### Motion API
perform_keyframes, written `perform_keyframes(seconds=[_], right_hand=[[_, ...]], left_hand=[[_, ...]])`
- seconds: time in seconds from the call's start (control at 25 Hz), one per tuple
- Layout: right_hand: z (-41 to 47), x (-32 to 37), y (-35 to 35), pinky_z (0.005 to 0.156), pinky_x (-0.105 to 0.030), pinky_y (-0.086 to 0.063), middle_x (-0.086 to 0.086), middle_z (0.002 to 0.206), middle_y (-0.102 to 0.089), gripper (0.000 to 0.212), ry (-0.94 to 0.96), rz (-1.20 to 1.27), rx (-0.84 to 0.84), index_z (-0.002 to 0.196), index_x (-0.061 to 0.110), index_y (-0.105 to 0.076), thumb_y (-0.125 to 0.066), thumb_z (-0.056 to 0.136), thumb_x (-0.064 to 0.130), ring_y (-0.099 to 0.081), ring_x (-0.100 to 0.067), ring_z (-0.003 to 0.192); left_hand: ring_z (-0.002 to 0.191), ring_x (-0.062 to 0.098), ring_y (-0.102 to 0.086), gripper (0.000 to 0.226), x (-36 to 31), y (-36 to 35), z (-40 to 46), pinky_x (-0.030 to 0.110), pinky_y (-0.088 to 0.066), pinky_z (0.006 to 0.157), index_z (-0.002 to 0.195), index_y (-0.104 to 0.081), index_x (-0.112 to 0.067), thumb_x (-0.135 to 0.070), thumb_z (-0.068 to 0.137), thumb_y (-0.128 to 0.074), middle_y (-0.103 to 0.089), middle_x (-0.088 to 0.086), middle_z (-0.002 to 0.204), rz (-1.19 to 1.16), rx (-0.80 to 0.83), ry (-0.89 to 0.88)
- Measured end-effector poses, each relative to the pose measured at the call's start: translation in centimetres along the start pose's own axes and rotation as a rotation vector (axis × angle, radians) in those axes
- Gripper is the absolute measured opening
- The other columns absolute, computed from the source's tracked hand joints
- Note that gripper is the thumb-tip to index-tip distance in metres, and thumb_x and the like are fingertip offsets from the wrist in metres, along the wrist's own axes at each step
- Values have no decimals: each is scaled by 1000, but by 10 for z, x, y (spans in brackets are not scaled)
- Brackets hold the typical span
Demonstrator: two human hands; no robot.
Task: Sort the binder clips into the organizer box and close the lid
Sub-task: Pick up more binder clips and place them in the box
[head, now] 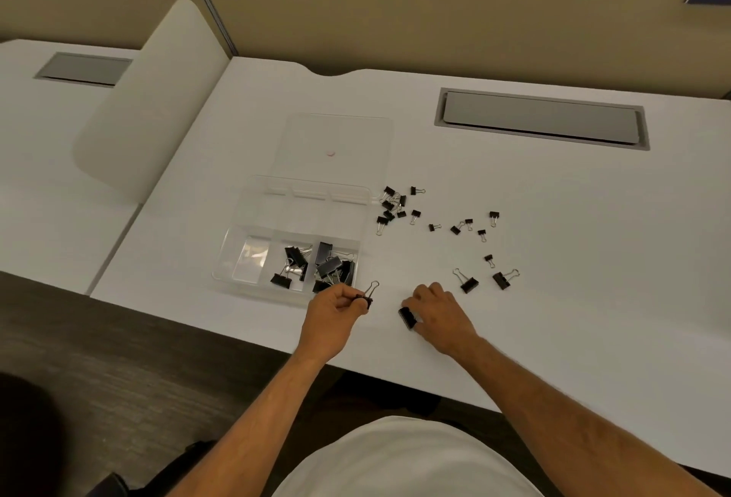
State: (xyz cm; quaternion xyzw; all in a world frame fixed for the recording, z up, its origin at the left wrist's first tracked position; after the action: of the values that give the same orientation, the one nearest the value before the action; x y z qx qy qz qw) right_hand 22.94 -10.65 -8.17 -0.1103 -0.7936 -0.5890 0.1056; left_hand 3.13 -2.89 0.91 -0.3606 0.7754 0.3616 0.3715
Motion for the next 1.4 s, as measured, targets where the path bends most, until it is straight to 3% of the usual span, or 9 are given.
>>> perform_keyframes(seconds=[0.28,0.56,0.84,1.04,1.2,1.4], right_hand=[[3,12,22,79,-26,-42,9,101,-62,37,-169,434,-238,116,23,-59,-70,82,29,-47,-12,100],[50,76,62,75,-22,-45,17,94,-58,39,-236,553,-437,115,27,-59,-72,78,28,-47,-8,97],[103,139,57,81,-12,-40,11,99,-60,45,-248,603,-422,121,25,-59,-74,79,25,-45,-4,101],[133,170,57,87,-20,-41,17,107,-60,43,-176,572,-397,121,27,-60,-74,81,25,-44,-7,101],[157,186,54,84,-26,-40,13,98,-59,40,-170,512,-398,115,28,-62,-73,78,35,-42,-10,97],[172,197,41,87,-30,-41,10,97,-62,38,-154,429,-318,113,25,-63,-72,79,37,-43,-12,101]], left_hand=[[80,17,-71,19,0,37,16,20,-54,71,107,-64,-22,-11,92,-66,-73,1,93,-65,-5,-27],[74,21,-69,24,-1,118,53,19,-52,68,101,-57,-22,-17,85,-75,-71,6,81,-18,-29,-108],[75,6,-65,20,30,198,88,19,-51,69,101,-69,-28,-14,87,-73,-71,-8,87,93,-86,-173],[79,3,-62,32,36,230,119,19,-49,72,110,-71,-31,-6,89,-69,-67,-14,98,254,-18,-281],[84,4,-61,50,40,235,144,19,-48,79,132,-58,-30,-4,91,-65,-68,-12,95,434,83,-316],[95,13,-62,61,49,227,166,26,-51,89,148,-37,-29,-3,95,-55,-67,0,107,691,195,-365]])
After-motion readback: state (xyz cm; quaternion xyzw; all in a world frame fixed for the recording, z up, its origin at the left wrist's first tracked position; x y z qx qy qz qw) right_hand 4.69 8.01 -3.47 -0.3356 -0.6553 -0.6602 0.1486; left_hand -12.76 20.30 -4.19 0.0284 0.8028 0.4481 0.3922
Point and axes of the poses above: each hand's wrist, its own z-axis towards the middle knuckle, its own y-axis out of the back of the hand, x = y × z, the point moved 3 cm from there along z, towards the middle knuckle
